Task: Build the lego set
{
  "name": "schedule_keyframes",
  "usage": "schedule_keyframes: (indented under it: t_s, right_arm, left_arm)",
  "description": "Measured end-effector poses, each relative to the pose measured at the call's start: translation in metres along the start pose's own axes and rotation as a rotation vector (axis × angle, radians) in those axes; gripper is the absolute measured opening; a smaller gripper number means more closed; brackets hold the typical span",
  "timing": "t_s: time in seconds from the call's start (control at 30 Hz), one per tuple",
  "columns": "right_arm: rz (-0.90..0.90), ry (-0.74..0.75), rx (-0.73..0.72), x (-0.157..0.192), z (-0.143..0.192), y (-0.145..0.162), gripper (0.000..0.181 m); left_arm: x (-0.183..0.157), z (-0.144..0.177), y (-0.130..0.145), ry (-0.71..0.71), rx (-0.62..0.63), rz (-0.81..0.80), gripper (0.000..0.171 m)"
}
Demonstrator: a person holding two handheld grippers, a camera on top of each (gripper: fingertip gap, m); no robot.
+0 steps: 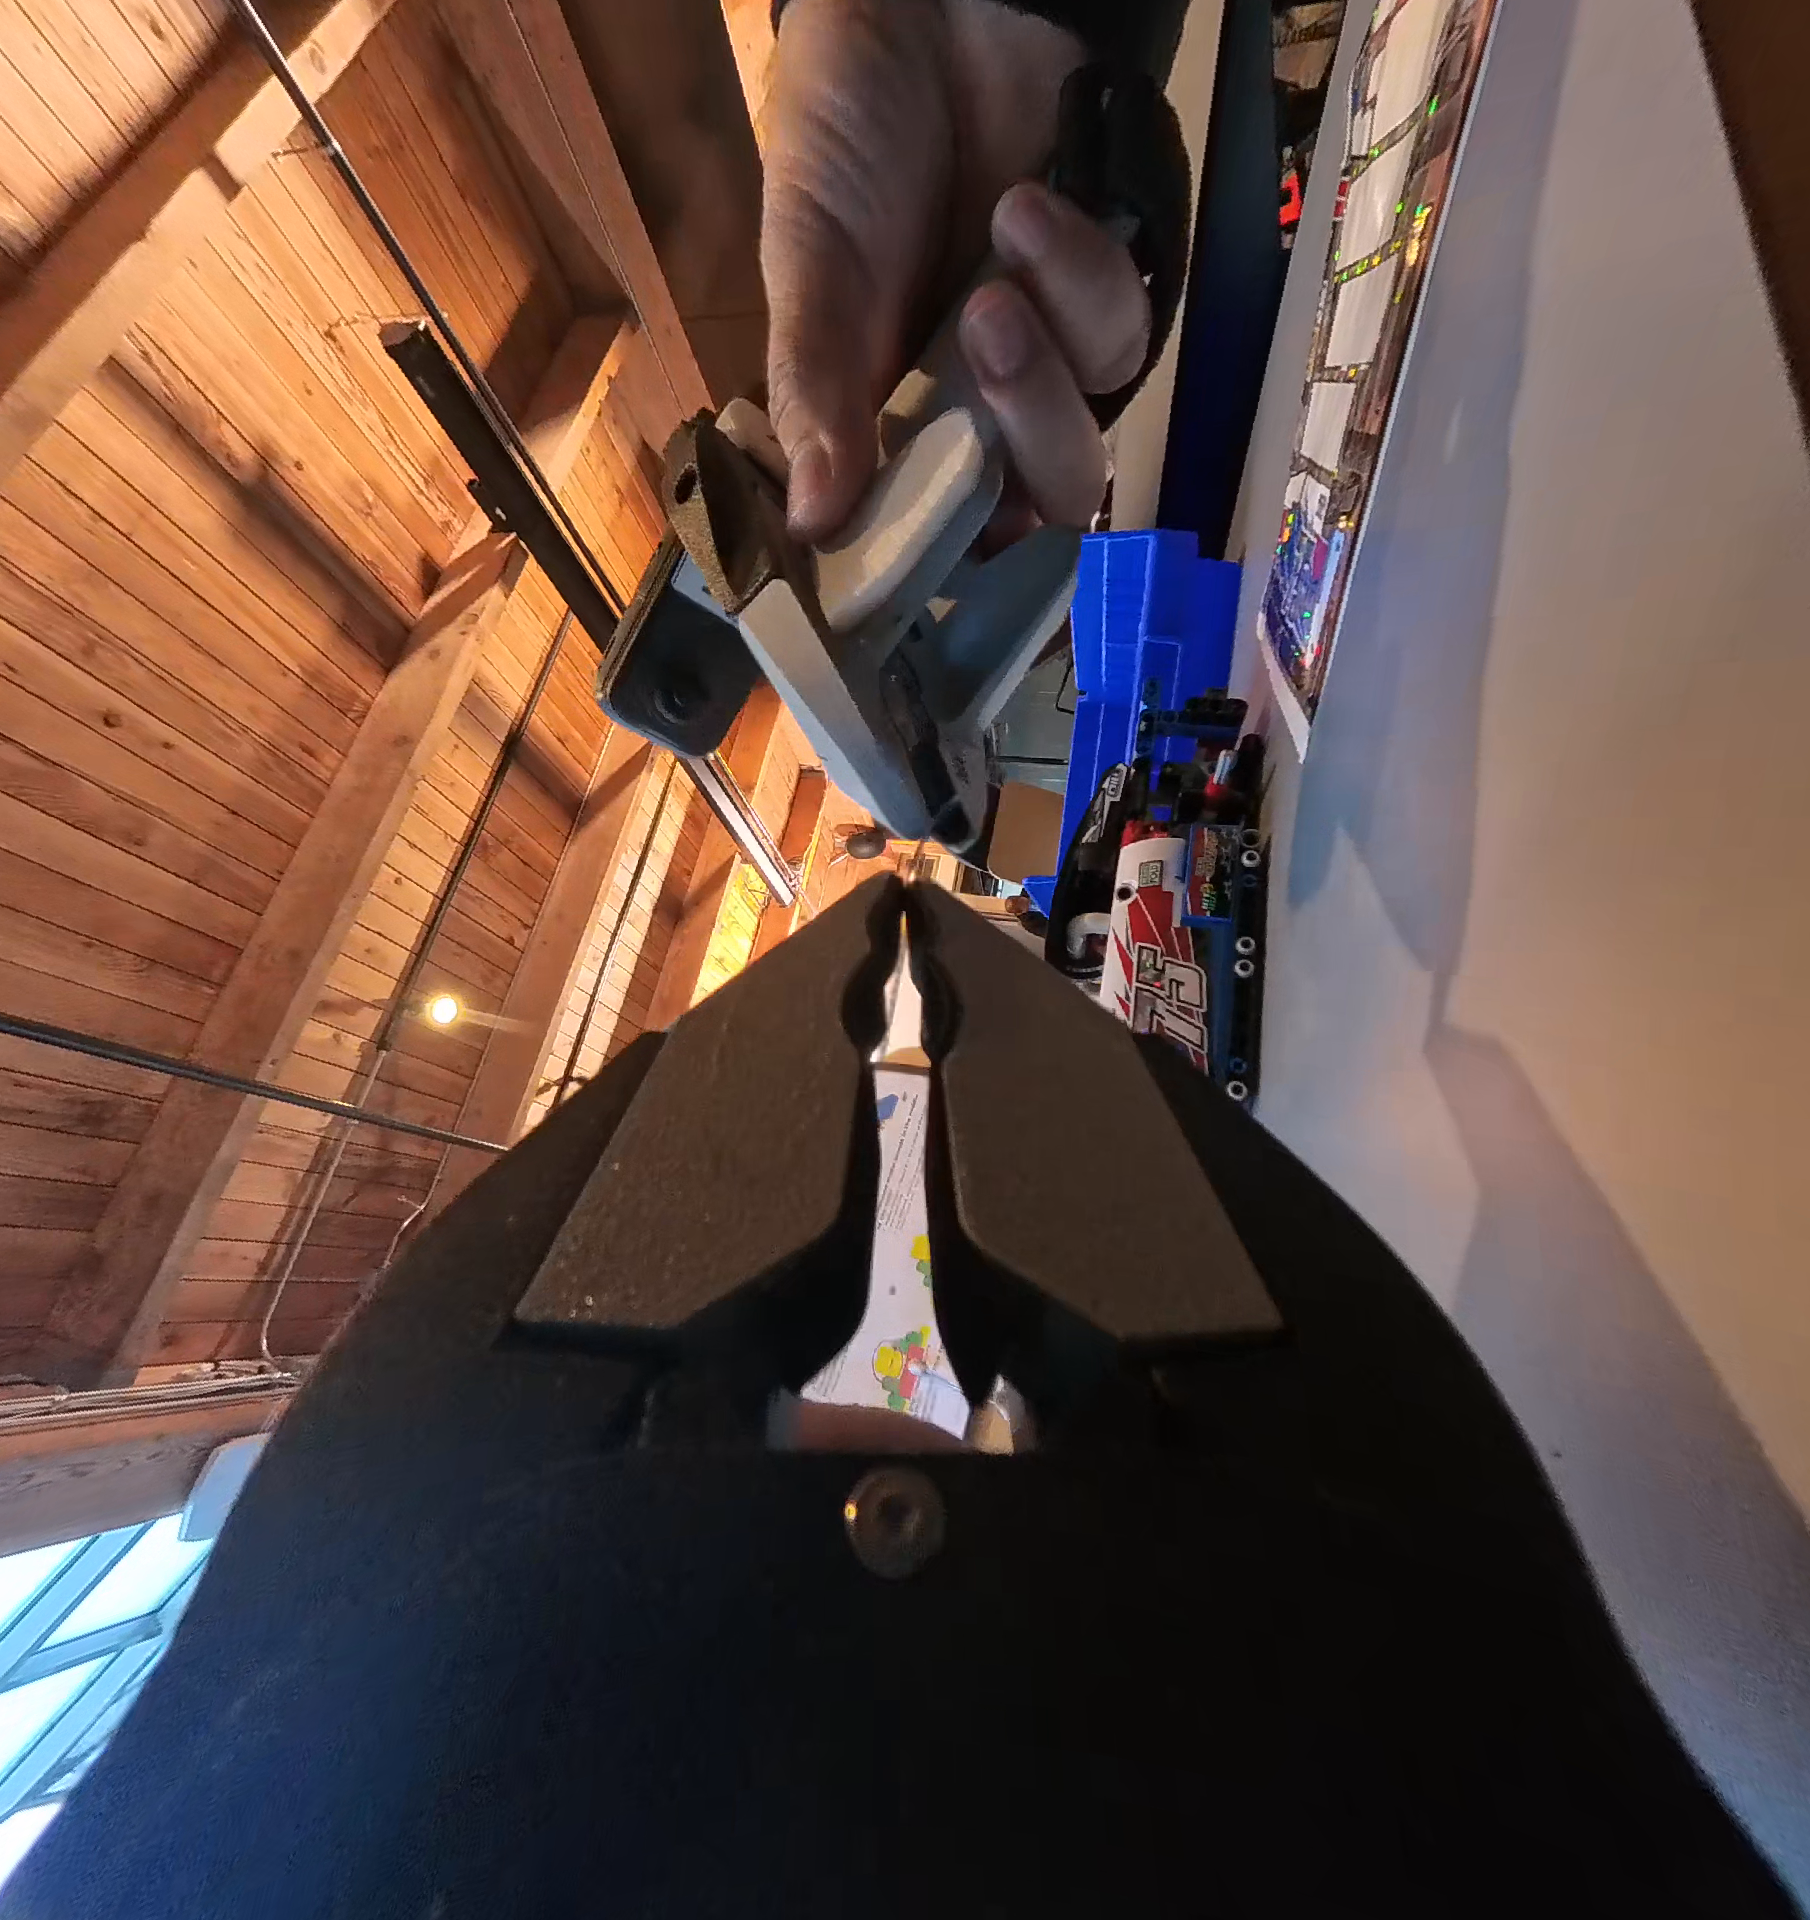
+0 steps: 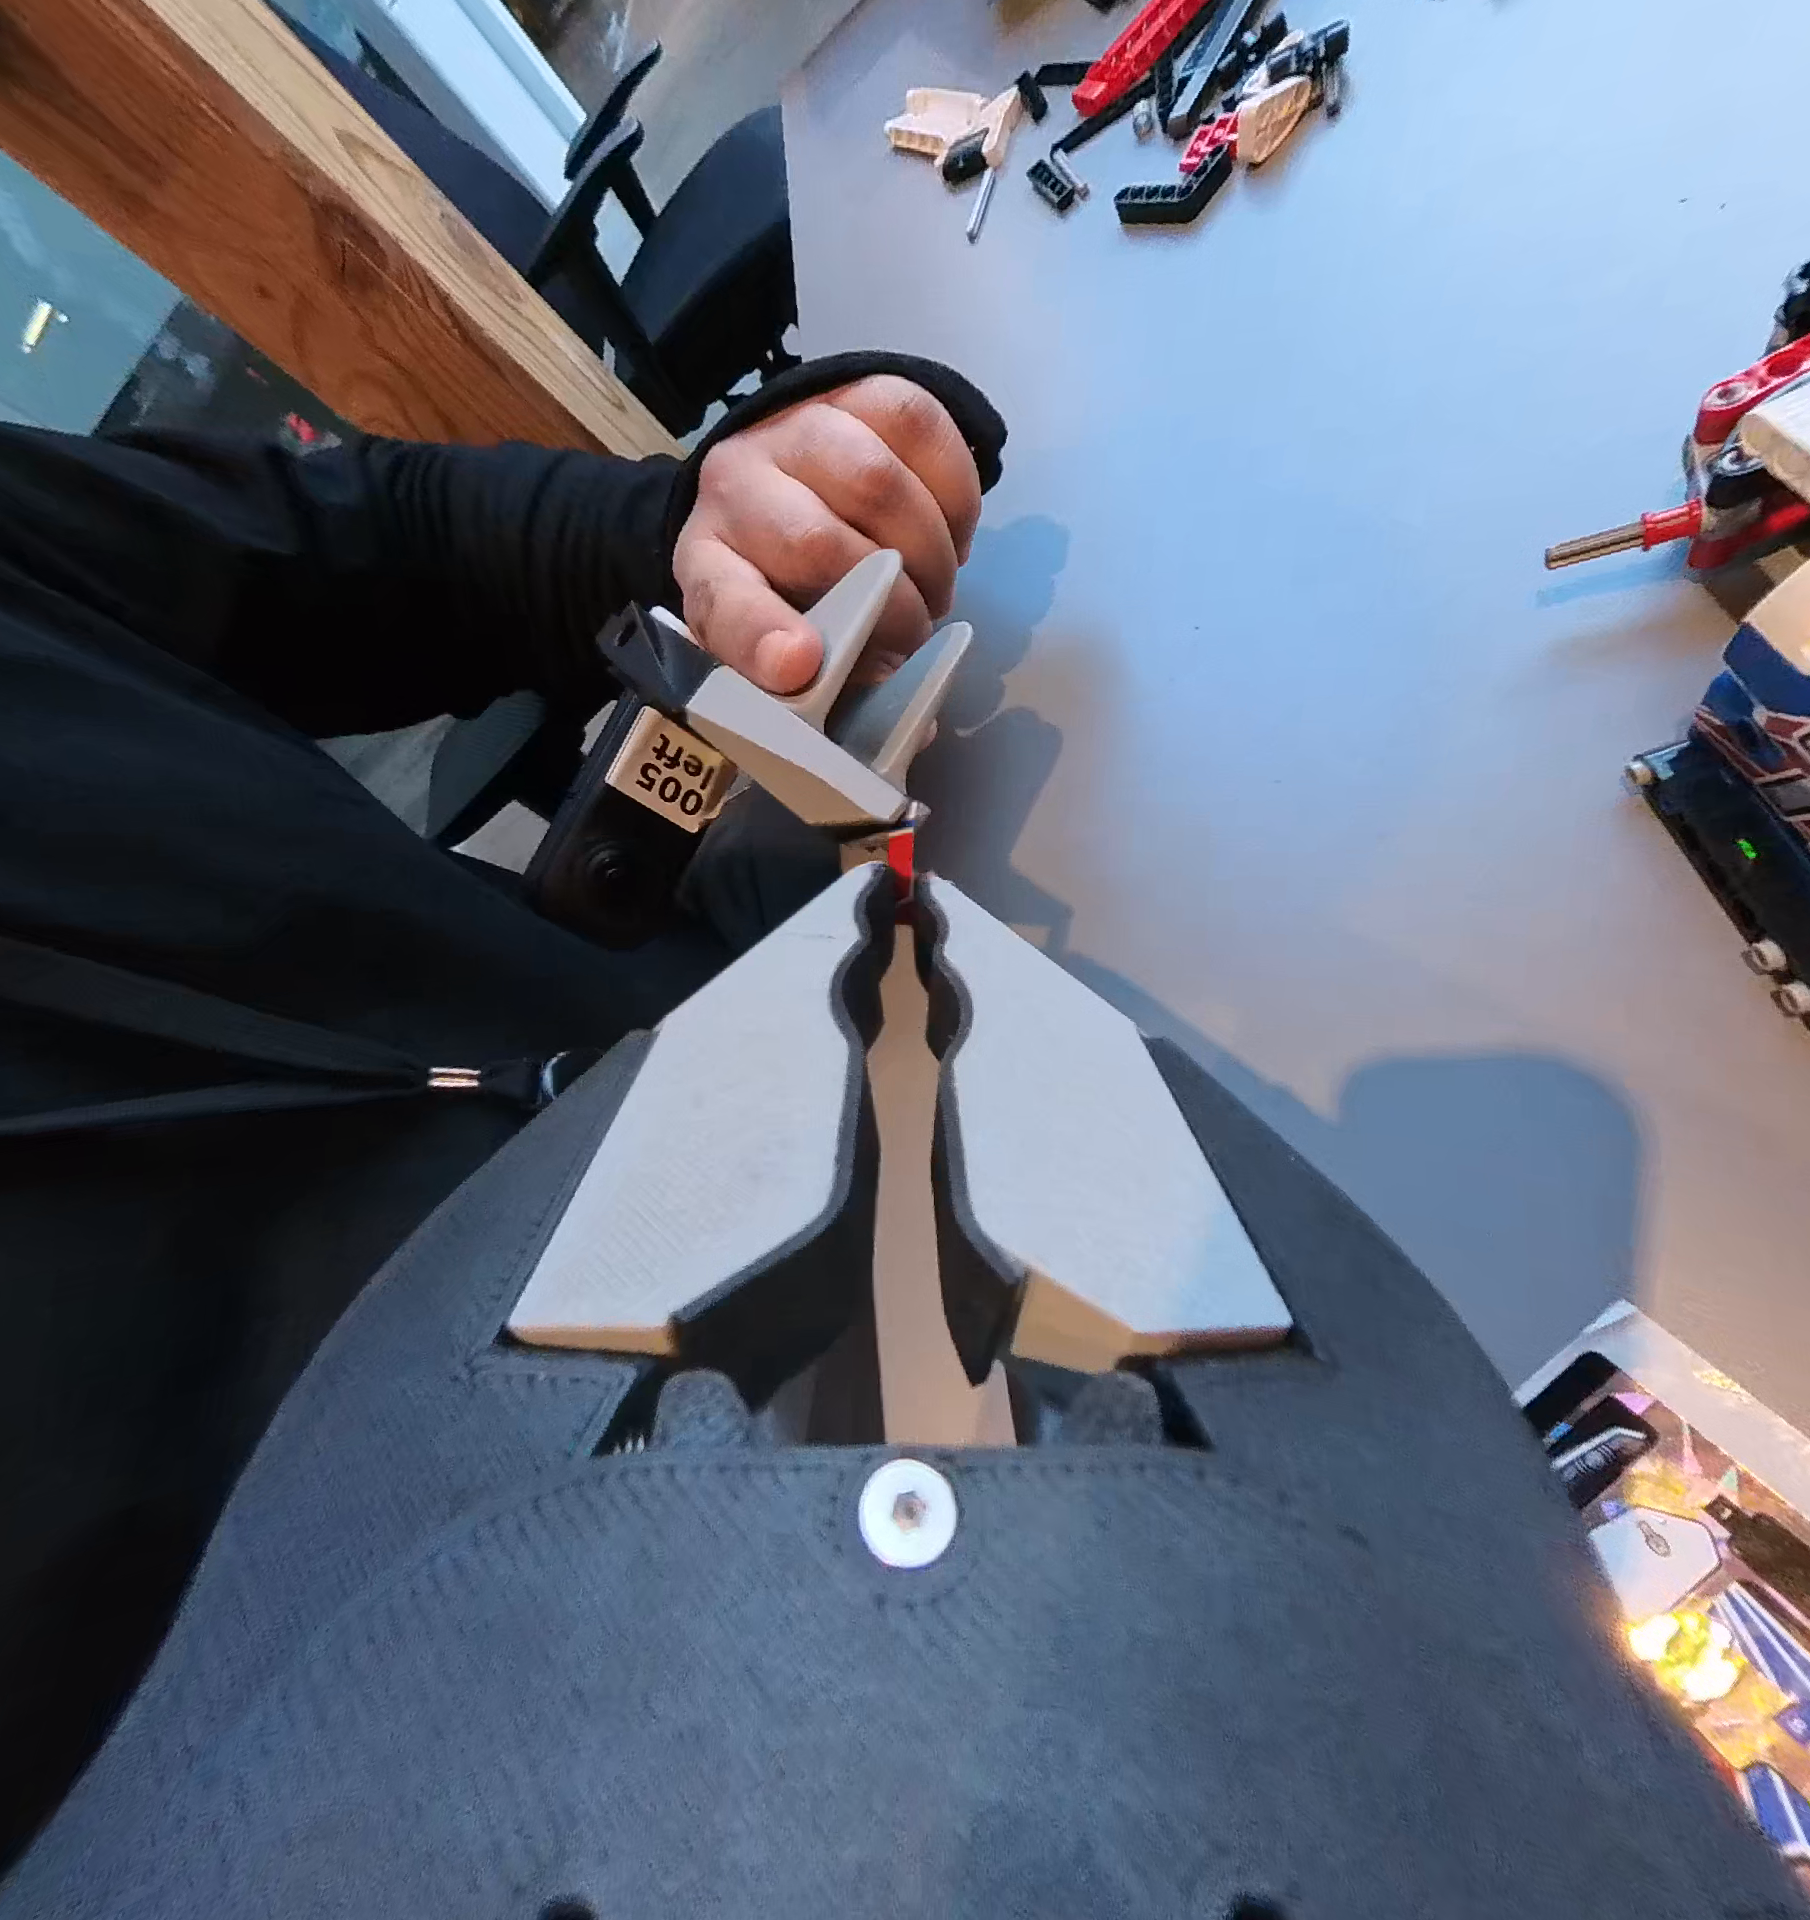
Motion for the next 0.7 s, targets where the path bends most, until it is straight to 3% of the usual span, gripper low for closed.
schedule_keyframes:
  t_s: [0.27, 0.43, 0.7]
  right_arm:
    - [0.052, 0.07, -0.049, -0.0014, 0.0047, -0.0001, 0.0]
    - [0.028, 0.058, -0.099, -0.0035, 0.0052, 0.0029, 0.0]
    - [0.008, 0.032, -0.176, -0.0015, 0.0092, 0.0028, 0.0]
  left_arm:
    - [-0.0025, -0.0013, 0.004, 0.016, 0.056, 0.065, 0.0]
    - [-0.0035, -0.0022, 0.0052, 0.015, 0.07, 0.071, 0.023]
    - [-0.0033, -0.0035, 0.0032, -0.034, 0.06, 0.081, 0.027]
Point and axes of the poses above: each gripper's, where its closed fingertips meet, z back along the fingers, y out of its underside, x = y × z across the jaws, the point moved 3 cm from there along z, back along the fingers, and after that the axes turned 14 degrees about -y, right-handed, at the moved point
